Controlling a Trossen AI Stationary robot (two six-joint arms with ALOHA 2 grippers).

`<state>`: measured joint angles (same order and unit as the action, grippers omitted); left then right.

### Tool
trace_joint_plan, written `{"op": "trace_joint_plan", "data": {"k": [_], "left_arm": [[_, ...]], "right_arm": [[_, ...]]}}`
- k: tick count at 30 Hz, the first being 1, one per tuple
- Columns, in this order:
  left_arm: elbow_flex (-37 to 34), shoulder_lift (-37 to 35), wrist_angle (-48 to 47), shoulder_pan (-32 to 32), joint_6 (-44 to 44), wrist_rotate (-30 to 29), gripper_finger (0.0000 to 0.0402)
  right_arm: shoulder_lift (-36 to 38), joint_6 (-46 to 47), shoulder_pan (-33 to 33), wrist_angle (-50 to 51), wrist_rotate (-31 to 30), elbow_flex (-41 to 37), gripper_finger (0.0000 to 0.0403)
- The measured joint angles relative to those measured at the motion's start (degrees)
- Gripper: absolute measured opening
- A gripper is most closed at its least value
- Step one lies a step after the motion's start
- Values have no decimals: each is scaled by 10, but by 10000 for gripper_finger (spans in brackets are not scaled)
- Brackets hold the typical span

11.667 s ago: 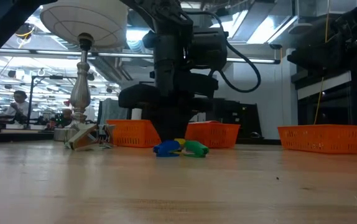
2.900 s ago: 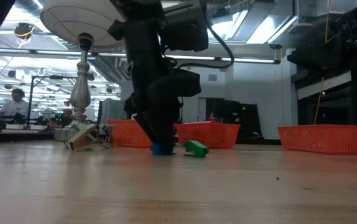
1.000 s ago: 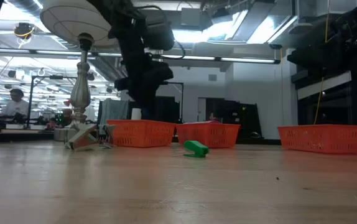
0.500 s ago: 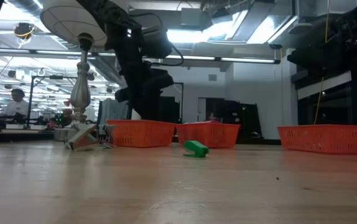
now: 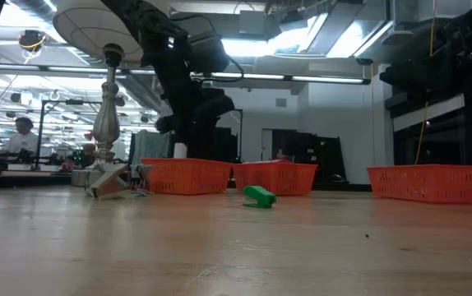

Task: Pick and place Stapler, Stapler remover, tape
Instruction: Put the green stapler into the left orange bin

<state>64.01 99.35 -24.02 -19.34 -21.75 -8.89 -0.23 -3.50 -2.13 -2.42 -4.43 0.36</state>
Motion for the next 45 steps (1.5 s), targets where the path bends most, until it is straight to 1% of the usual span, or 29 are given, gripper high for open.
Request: {"op": "trace_joint_plan", "data": {"k": [5,9,13,18,20,25,31,34,36,41,45], "left_arm": [[0,0,50,12,39,15,116],[0,0,101,30,104,39,111],[0,0,140,50,172,90,106],[0,0,160,71,231,172,105],[9,0,140,80,245,180,108],[68,8,53,96,272,175,118],[145,39,-49,128,360,175,132],[166,57,-68,147,420,175,142],[183,69,-59,159,442,175,152],[198,77,-56,183,454,176,183],[198,83,-55,198,465,191,208]], "right_arm": [[0,0,0,0,0,0,108],[0,0,0,0,0,0,108],[0,0,0,0,0,0,108],[0,0,0,0,0,0,108],[0,0,0,0,0,0,108],[0,0,0,0,0,0,108],[0,0,0,0,0,0,108],[0,0,0,0,0,0,108],[0,0,0,0,0,0,108],[0,0,0,0,0,0,108],[0,0,0,0,0,0,108]]}}
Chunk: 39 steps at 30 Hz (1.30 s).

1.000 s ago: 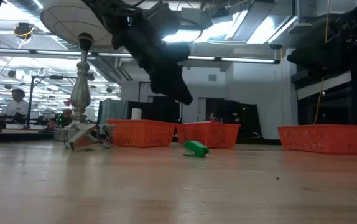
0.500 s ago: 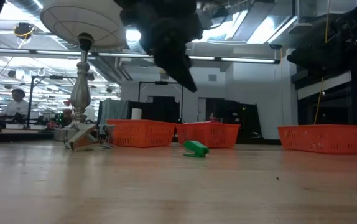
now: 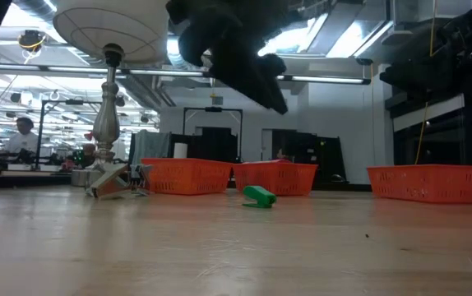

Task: Pick and place Stapler, Stapler remover, tape
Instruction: Put the green stapler into the left orange bin

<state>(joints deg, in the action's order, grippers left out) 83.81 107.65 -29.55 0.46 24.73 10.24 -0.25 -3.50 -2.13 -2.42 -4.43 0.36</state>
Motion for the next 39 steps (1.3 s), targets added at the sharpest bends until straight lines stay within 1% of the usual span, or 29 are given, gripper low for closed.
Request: {"op": "trace_joint_plan", "data": {"k": [5,8,11,18,23,28,31,33,39], "left_arm": [[-1,30,2,15,13,30,225],[-1,48,18,18,25,60,225],[-1,65,15,17,33,81,222],[-1,96,-2,-5,74,68,219],[-1,129,-13,1,119,15,218],[2,149,-13,9,120,4,210],[1,150,-15,11,104,-11,193],[0,147,-15,10,94,-9,173],[0,146,-8,10,89,-11,93]], "right_arm": [[0,0,0,0,0,0,108],[0,0,0,-1,0,0,108],[0,0,0,0,0,0,108],[0,0,0,0,0,0,108],[0,0,0,0,0,0,108],[0,0,0,0,0,0,108],[0,0,0,0,0,0,108],[0,0,0,0,0,0,108],[0,0,0,0,0,0,108]]}}
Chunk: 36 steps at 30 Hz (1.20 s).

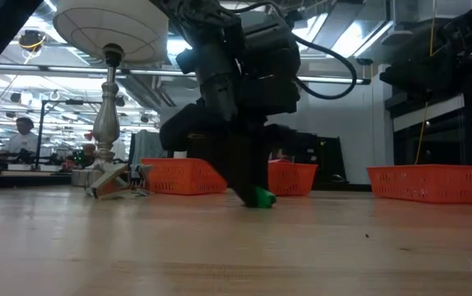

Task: Pick and place Stapler, Stapler remover, tape
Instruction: Put the green stapler into the left orange bin

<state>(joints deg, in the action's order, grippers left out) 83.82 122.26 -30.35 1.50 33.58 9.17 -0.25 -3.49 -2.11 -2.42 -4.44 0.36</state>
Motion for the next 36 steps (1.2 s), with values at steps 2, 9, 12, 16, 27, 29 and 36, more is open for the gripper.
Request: {"op": "trace_joint_plan", "data": {"k": [2,9,12,16,27,29,36], "left_arm": [[0,0,1,0,0,-1,69],[-1,-8,-4,-1,-7,-19,67],[-2,-13,-10,-4,-1,-55,67],[-3,-23,-19,-12,19,-112,67],[-3,-84,-24,-58,24,-173,67],[-3,-98,-27,-66,23,-182,67],[-2,-148,-23,-98,16,-190,67]], "right_arm": [[0,0,0,0,0,0,108],[0,0,0,0,0,0,108],[0,0,0,0,0,0,108],[0,0,0,0,0,0,108],[0,0,0,0,0,0,108],[0,0,0,0,0,0,108],[0,0,0,0,0,0,108]]}}
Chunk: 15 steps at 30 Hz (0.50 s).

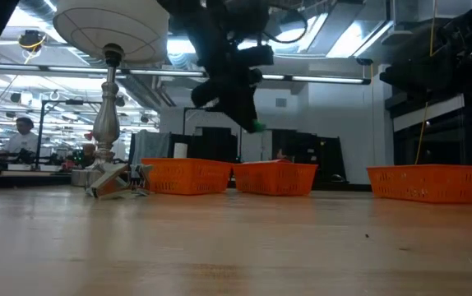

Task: Pick and place Stapler, Stapler remover, tape
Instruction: Put the green stapler into the left orange bin

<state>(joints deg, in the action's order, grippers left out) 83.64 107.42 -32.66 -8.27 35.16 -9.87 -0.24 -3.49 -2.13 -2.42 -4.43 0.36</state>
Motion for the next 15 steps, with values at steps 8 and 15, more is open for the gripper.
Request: {"op": "trace_joint_plan", "data": {"k": [8,15], "left_arm": [[0,-43,7,-35,-29,4,67],[0,-48,-5,-64,-61,10,67]], "right_arm": [[0,0,0,0,0,0,108],[0,0,0,0,0,0,108]]}}
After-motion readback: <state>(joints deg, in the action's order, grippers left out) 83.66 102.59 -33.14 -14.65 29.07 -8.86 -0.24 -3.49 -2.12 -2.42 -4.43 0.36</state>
